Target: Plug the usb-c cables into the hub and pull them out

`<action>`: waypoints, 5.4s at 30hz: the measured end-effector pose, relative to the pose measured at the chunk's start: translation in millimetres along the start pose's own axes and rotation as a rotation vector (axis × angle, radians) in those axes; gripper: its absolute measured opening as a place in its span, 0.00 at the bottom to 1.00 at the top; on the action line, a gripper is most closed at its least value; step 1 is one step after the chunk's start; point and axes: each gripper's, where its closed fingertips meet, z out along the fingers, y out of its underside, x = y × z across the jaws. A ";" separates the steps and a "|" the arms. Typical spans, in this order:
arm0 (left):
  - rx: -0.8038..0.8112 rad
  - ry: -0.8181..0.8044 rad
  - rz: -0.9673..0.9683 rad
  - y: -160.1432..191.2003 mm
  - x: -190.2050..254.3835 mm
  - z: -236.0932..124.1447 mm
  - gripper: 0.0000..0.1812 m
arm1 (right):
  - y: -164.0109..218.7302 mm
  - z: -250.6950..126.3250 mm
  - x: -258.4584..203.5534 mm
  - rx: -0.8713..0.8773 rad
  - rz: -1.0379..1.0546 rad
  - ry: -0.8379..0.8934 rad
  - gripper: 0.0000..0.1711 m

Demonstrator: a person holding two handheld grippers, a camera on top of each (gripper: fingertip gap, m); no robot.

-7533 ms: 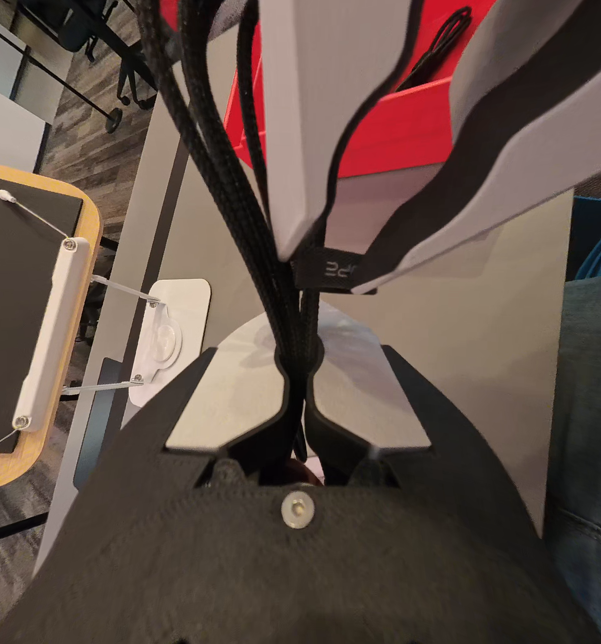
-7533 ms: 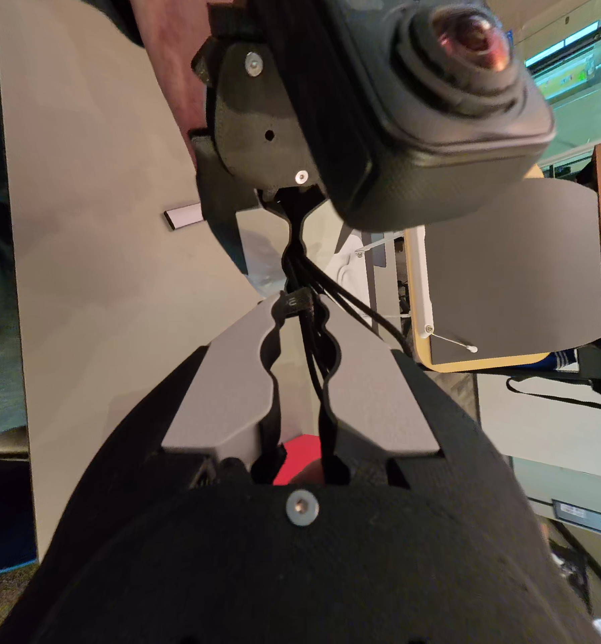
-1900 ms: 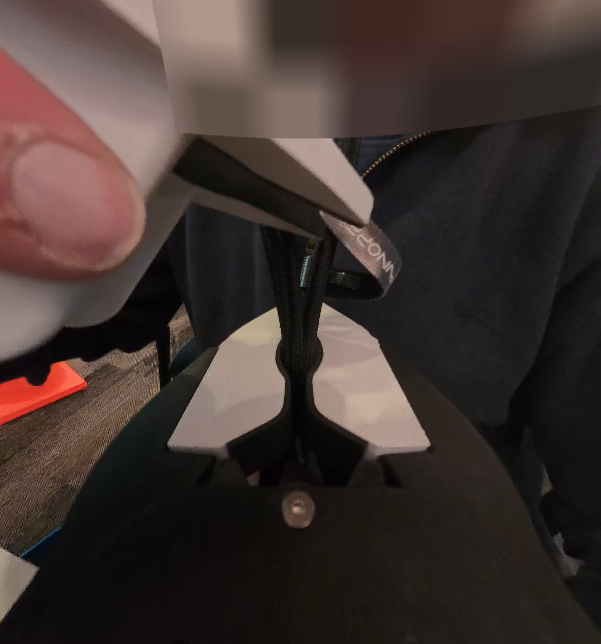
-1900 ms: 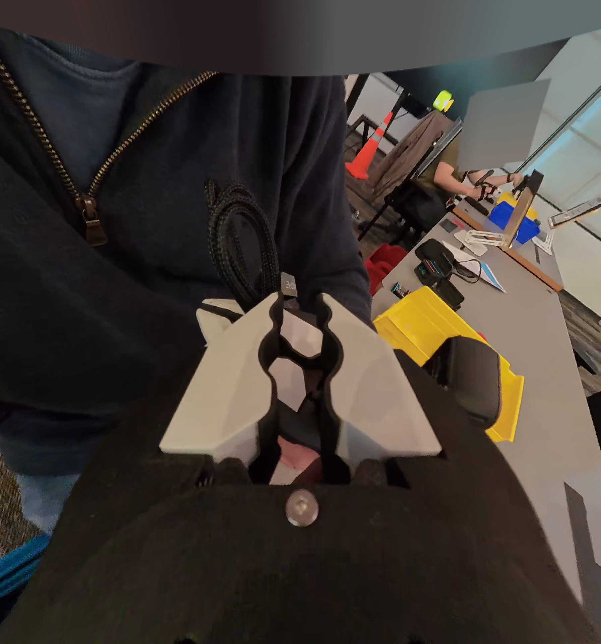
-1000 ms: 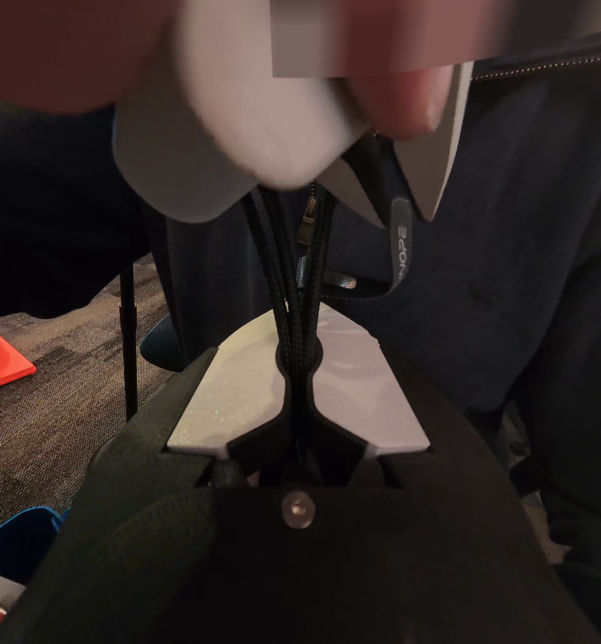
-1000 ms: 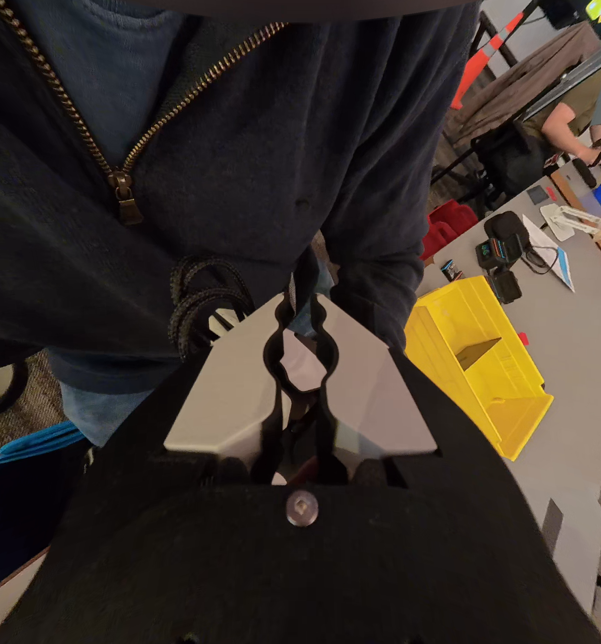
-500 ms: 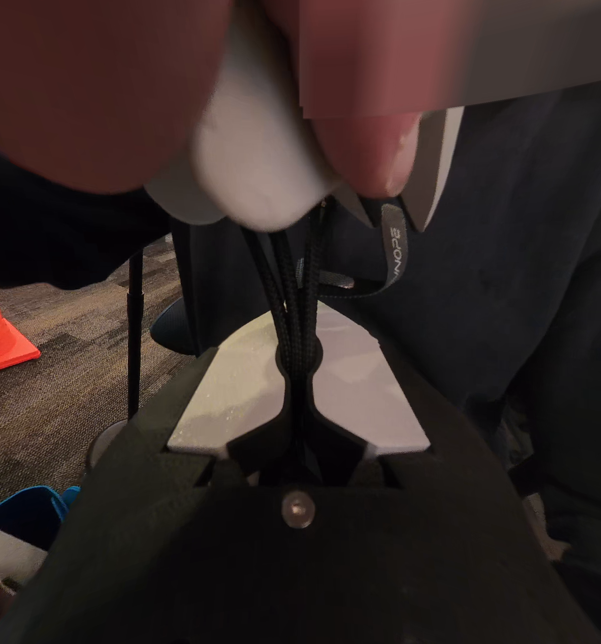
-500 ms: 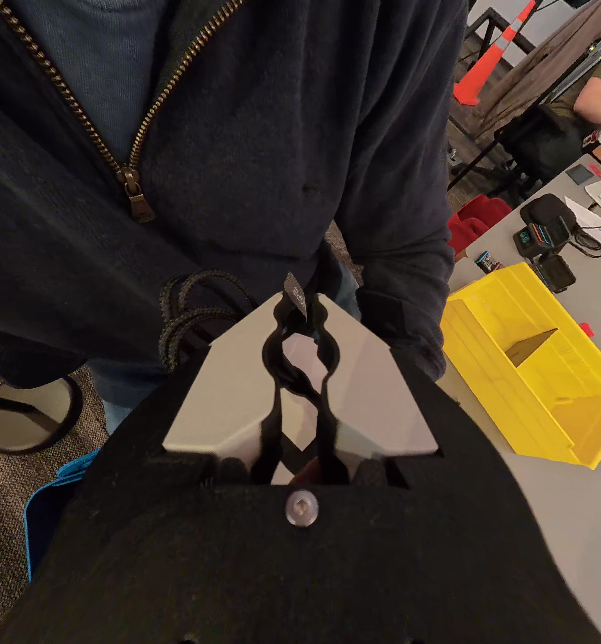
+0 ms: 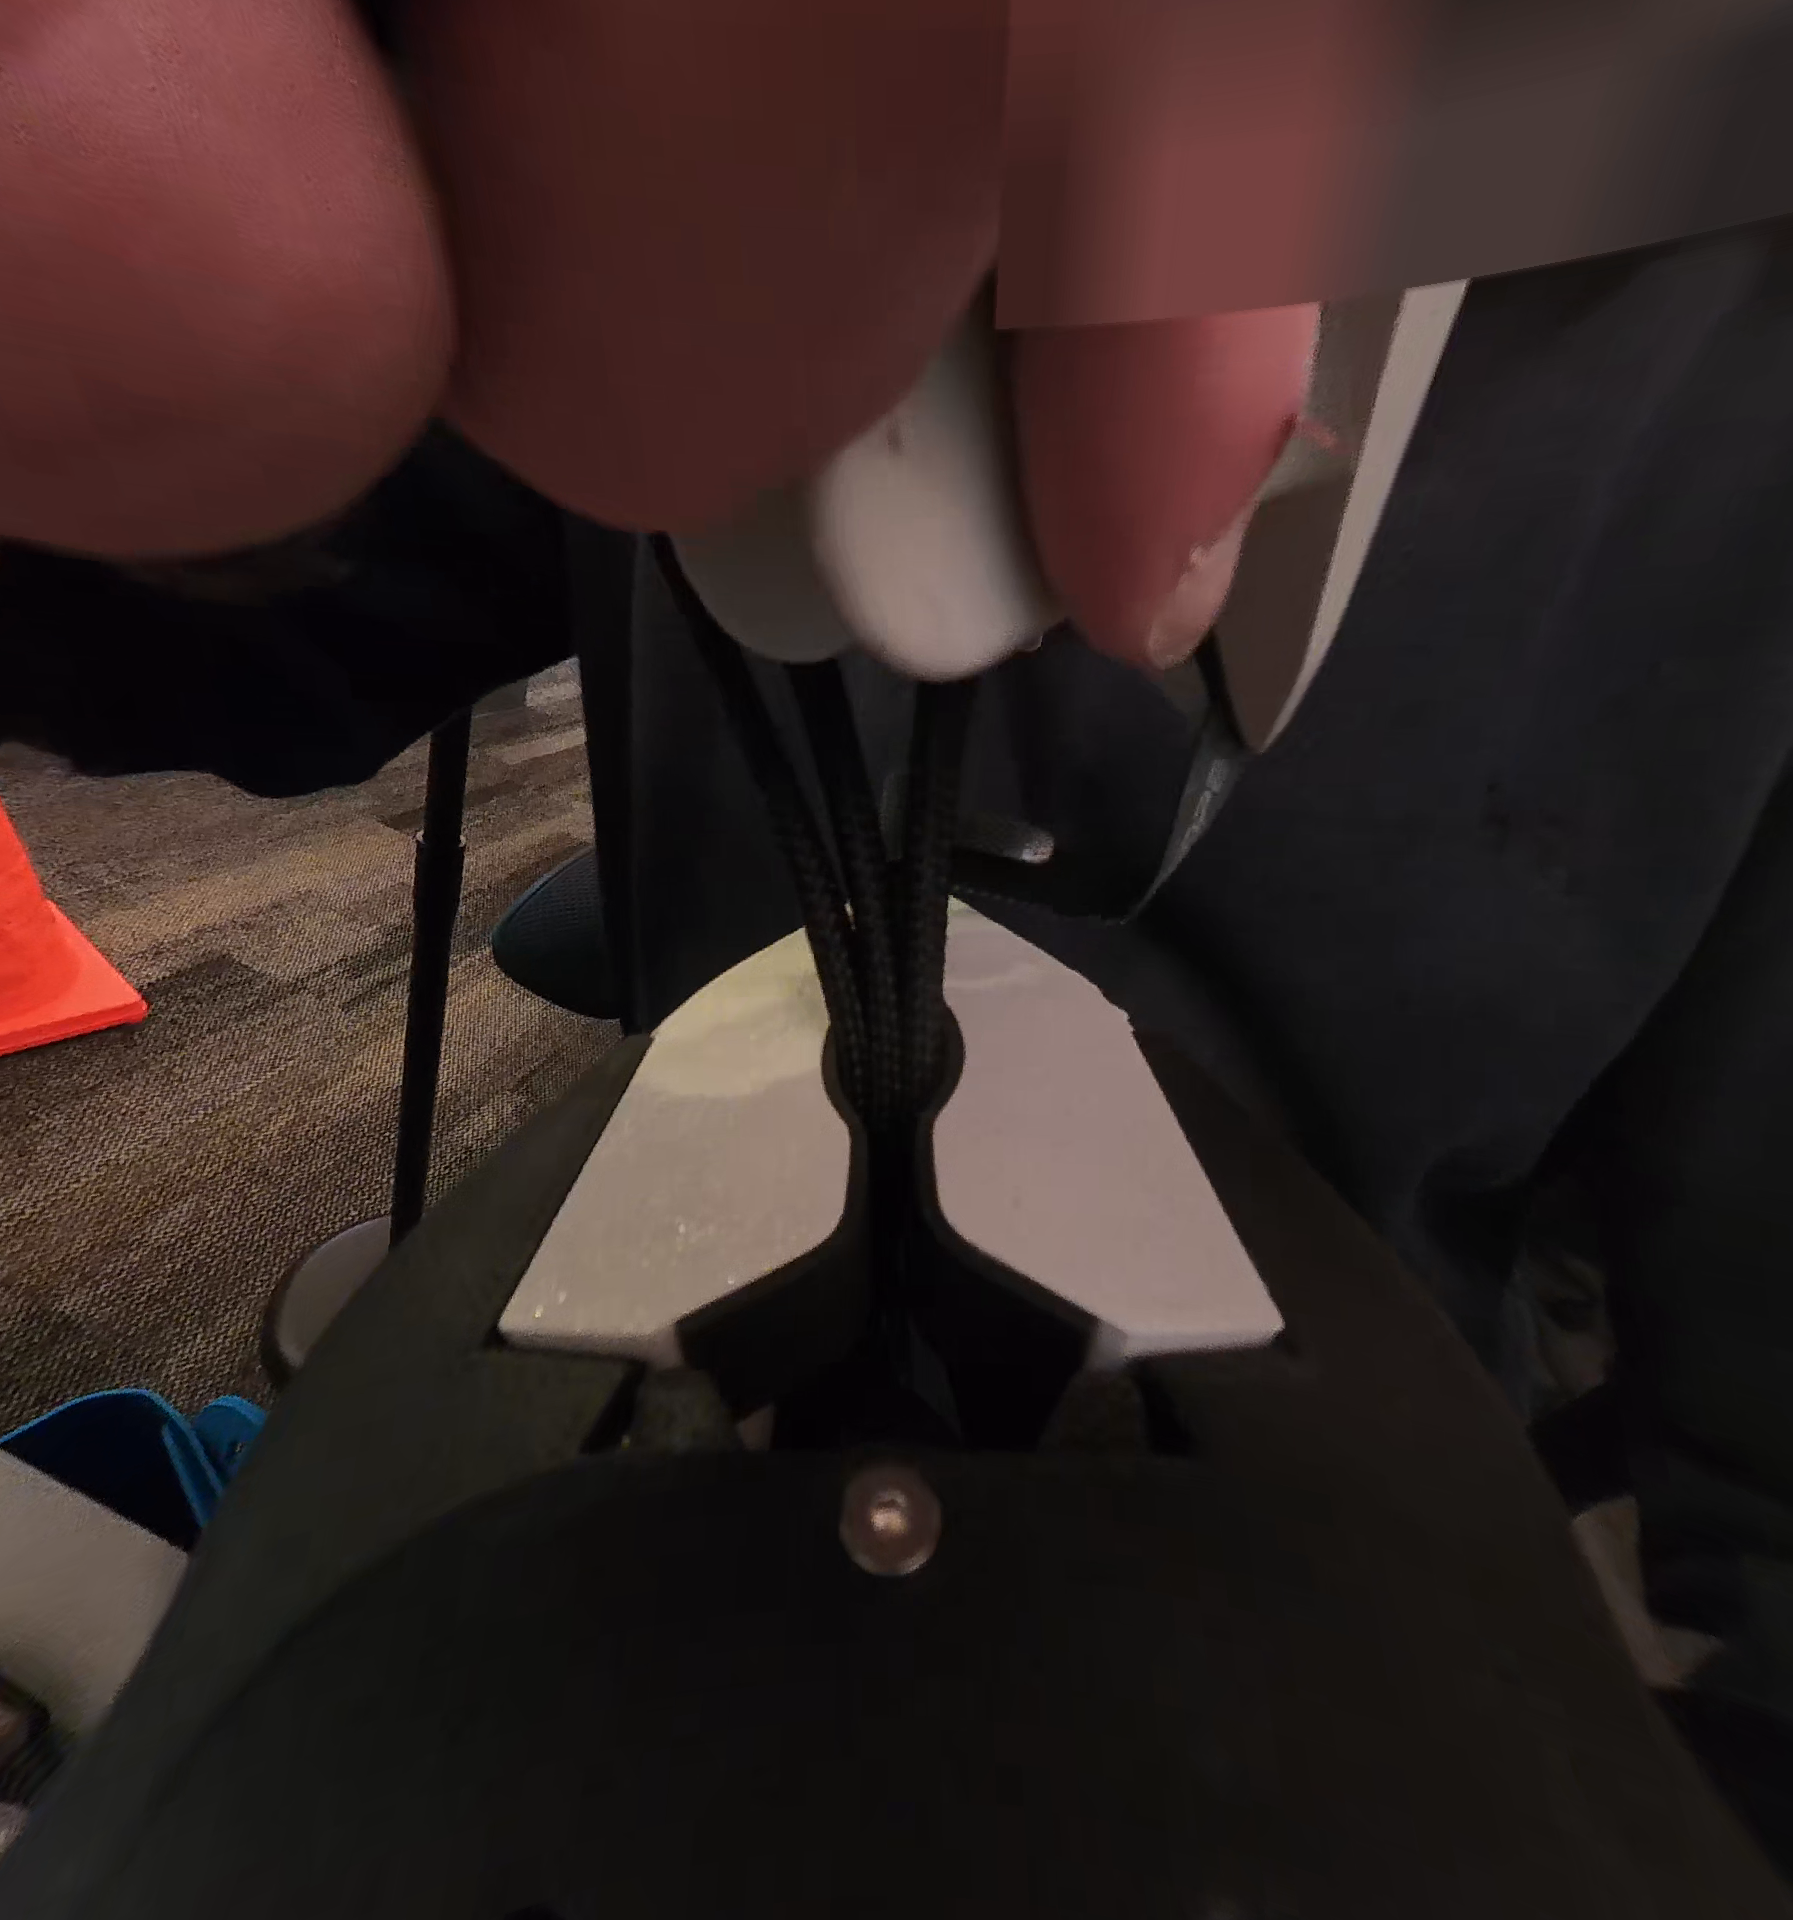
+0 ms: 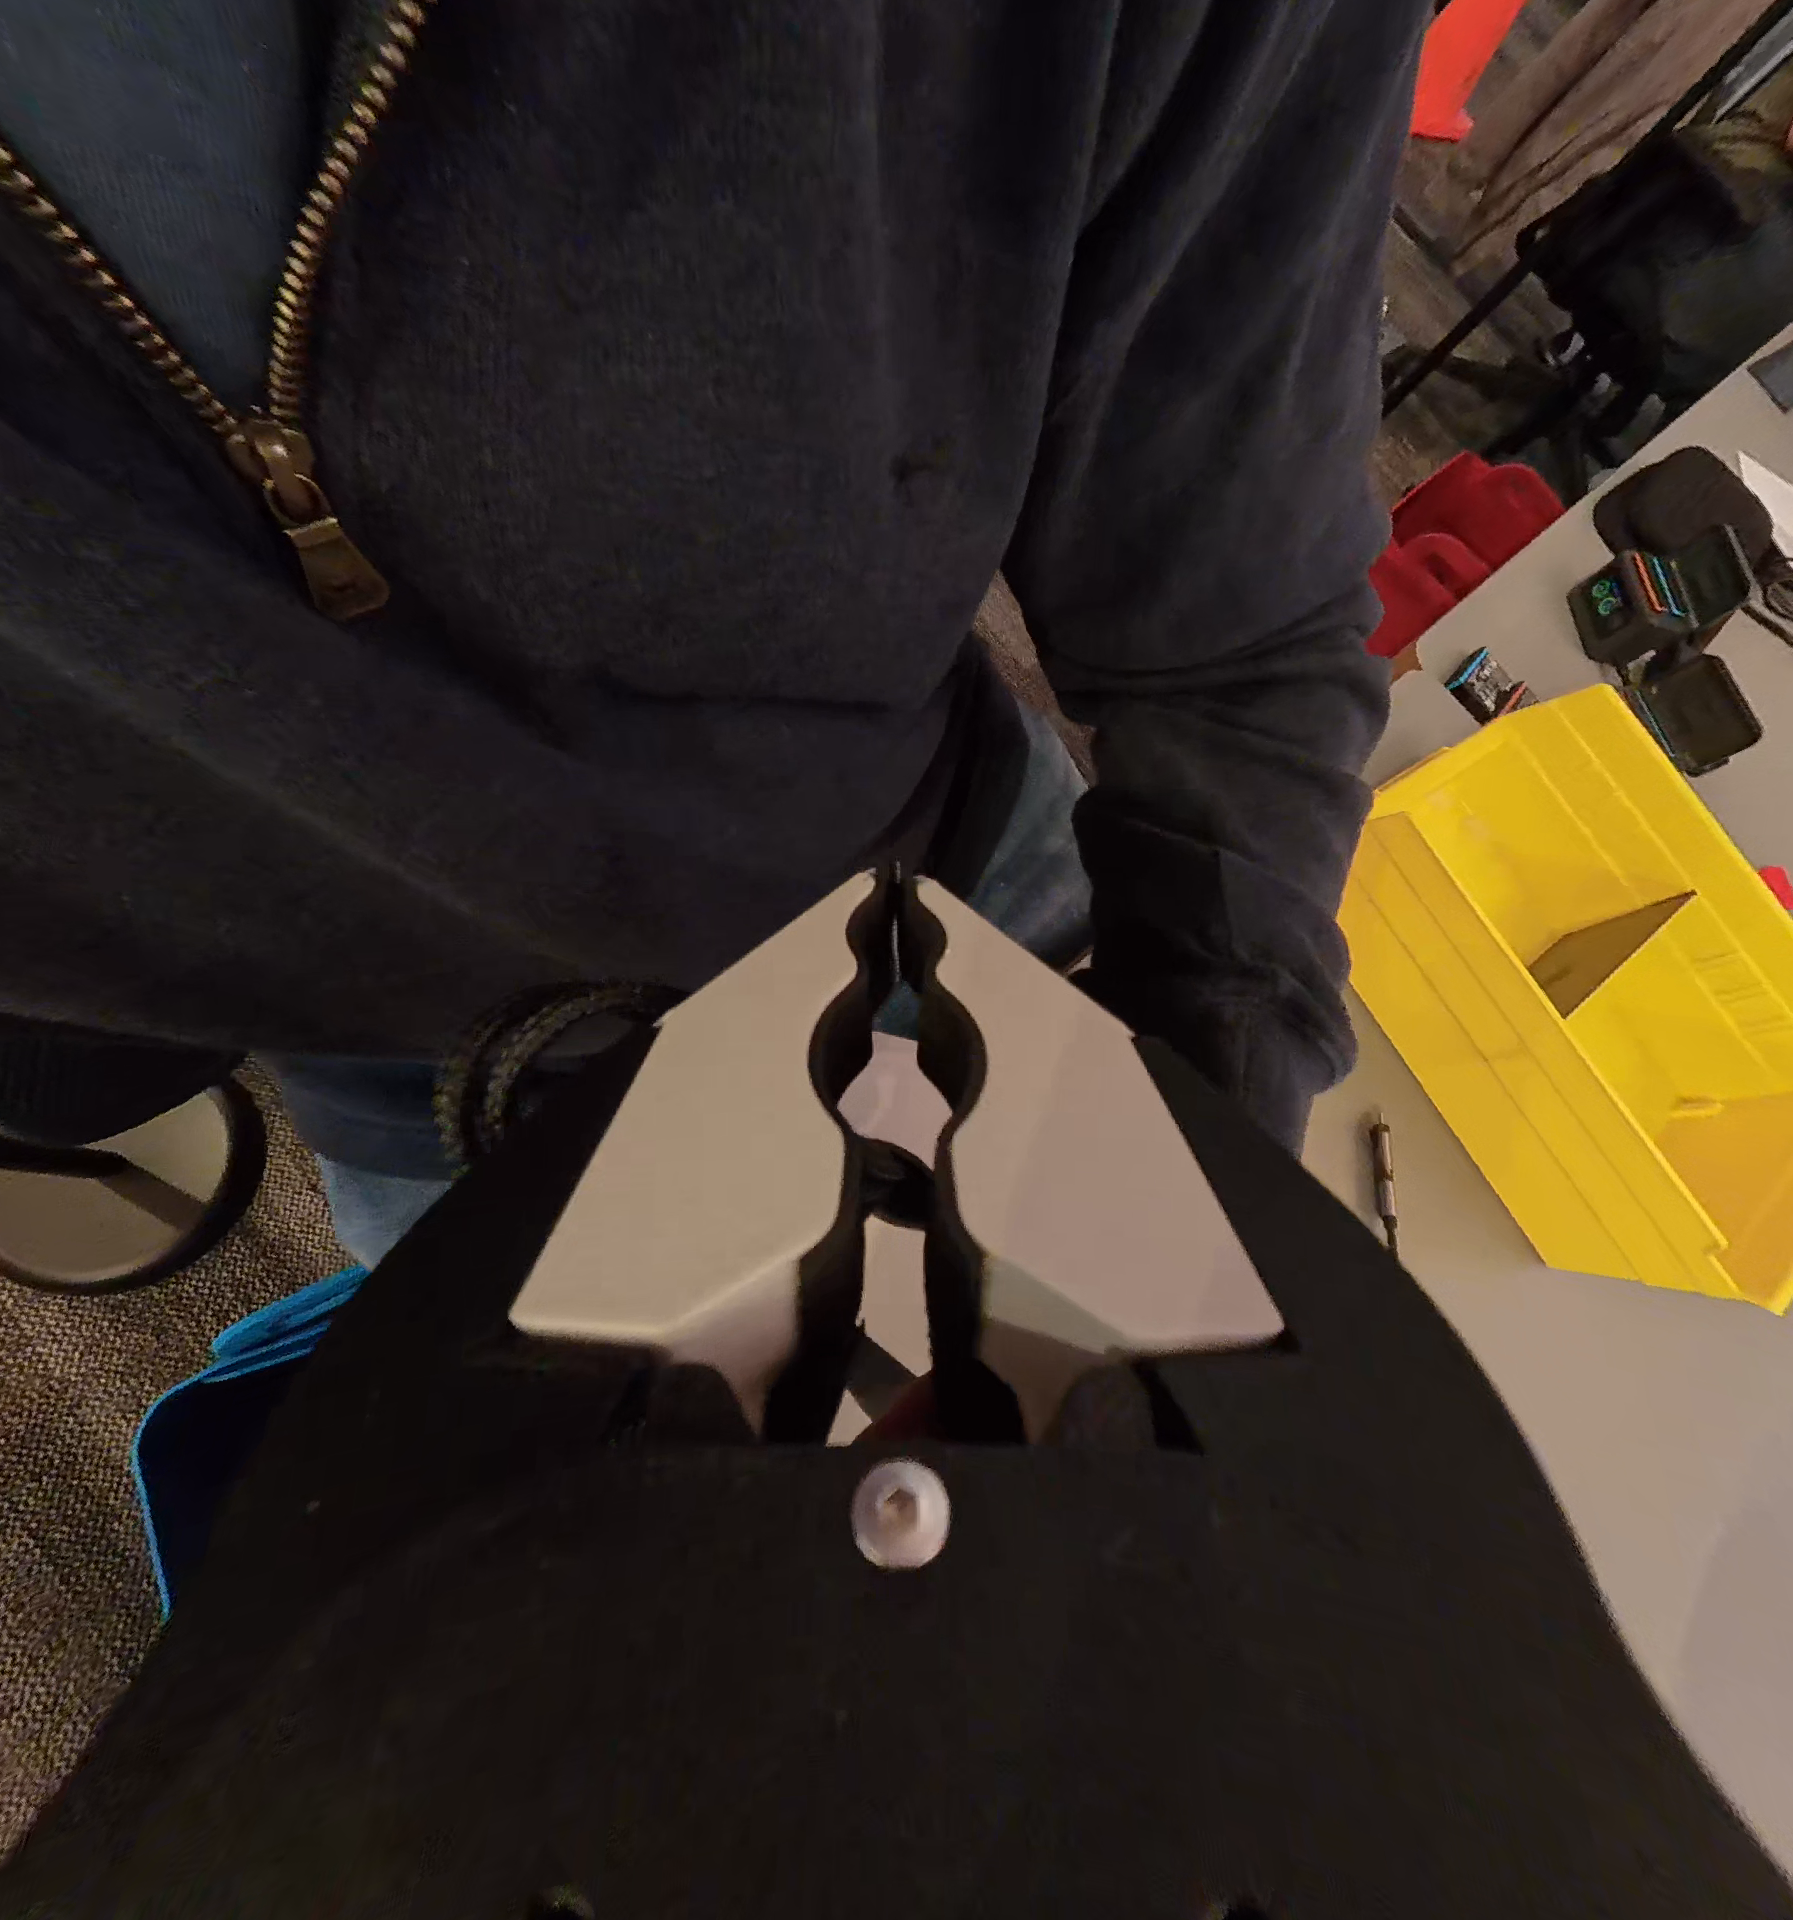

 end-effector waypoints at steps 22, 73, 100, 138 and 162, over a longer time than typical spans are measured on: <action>0.131 -0.210 0.328 -60.4 29.8 -29.7 0.00 | 8.3 -89.0 55.4 0.280 0.064 0.607 0.00; 0.132 -1.850 0.492 -125.1 -60.0 -178.7 0.00 | 43.9 -129.7 106.7 -0.301 0.130 1.592 0.00; 0.072 -1.864 0.453 -114.6 -57.0 -192.2 0.00 | 57.5 -151.5 108.3 -0.163 0.324 1.557 0.28; 0.891 -0.922 -0.073 -37.5 -4.3 -191.8 0.36 | 13.7 -177.4 99.7 0.560 0.282 1.285 0.07; 0.455 -1.337 0.241 -37.0 -12.7 -180.5 0.02 | 82.5 -120.9 101.1 0.469 0.618 1.088 0.09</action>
